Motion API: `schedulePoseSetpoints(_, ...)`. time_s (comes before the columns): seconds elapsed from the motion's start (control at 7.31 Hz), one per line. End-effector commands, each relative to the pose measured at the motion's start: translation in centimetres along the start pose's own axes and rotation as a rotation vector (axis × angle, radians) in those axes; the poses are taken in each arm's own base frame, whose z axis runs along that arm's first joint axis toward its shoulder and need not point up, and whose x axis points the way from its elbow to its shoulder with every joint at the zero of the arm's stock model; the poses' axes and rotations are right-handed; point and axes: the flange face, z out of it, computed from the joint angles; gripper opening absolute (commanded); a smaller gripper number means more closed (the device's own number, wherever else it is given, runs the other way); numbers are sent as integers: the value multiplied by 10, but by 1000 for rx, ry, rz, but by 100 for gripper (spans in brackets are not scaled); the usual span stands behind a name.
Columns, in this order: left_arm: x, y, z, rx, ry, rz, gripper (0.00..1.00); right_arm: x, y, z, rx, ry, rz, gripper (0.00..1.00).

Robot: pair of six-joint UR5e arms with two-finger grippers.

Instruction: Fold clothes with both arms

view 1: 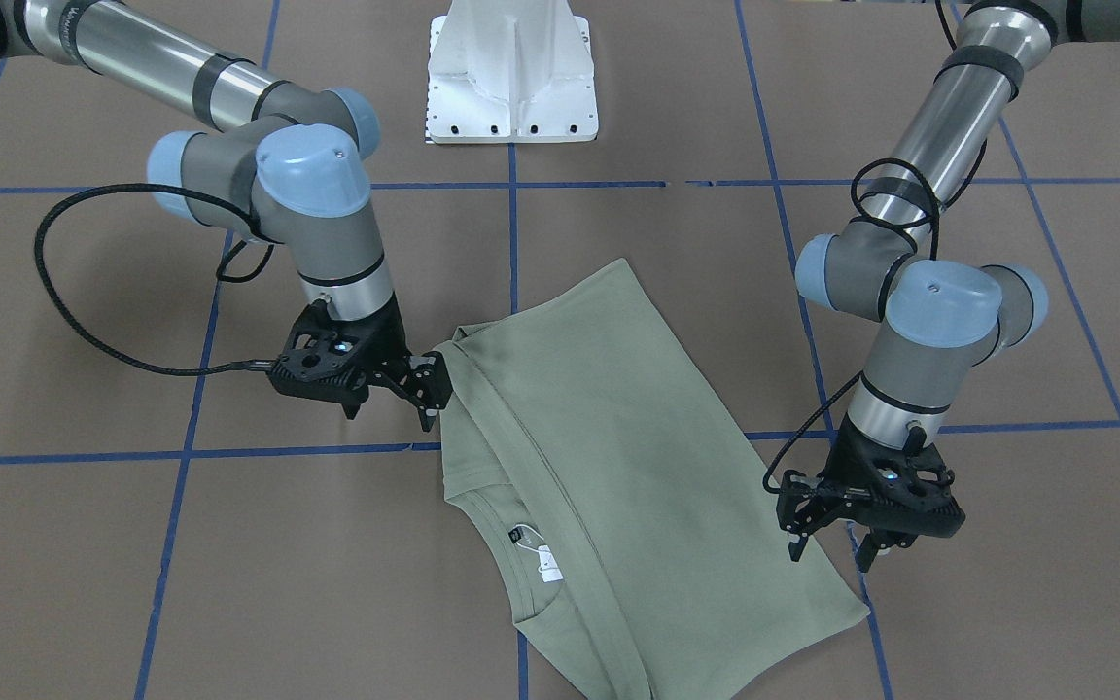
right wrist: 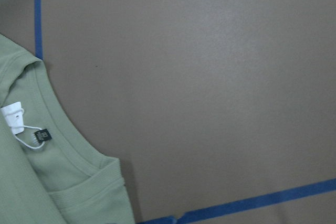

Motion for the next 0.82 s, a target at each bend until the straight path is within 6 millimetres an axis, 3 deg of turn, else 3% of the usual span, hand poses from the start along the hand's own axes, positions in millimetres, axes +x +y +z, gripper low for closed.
schedulePoseSetpoints(0.0,3,8,-9,-10,30,-2,100,-46,32,25,30,25,24,70)
schedulePoseSetpoints(0.27,-1,15,-8,-16,27,0,100,-39,54,44,24,57,-6,66)
schedulePoseSetpoints(0.68,-1,17,-7,-19,27,0,100,-30,64,59,17,88,-26,55)
